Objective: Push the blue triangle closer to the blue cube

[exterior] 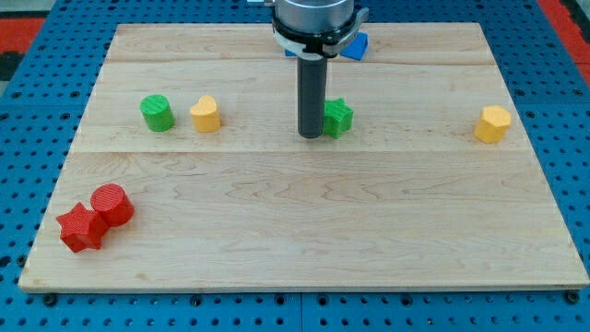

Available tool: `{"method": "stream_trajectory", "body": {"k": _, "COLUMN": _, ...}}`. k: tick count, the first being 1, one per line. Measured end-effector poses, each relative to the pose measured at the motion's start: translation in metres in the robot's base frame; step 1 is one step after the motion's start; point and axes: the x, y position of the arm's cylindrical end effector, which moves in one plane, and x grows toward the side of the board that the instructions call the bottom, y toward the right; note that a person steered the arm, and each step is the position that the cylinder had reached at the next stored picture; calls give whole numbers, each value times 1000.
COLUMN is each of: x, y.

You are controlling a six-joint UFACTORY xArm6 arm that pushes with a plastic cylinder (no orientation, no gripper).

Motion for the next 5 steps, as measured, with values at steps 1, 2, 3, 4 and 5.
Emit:
{"method": "stream_trajectory", "body": {"k": 1, "x": -36, "y": 5}}
{"method": "stream_trajectory", "body": {"k": 2, "x": -74, "y": 16}}
{"method": "stream_trajectory", "body": {"k": 3, "x": -128, "y": 73}}
{"method": "stream_trajectory", "body": {"k": 4, "x": -167, "y": 132}}
{"method": "stream_trajectory", "body": {"k": 5, "x": -164, "y": 151}}
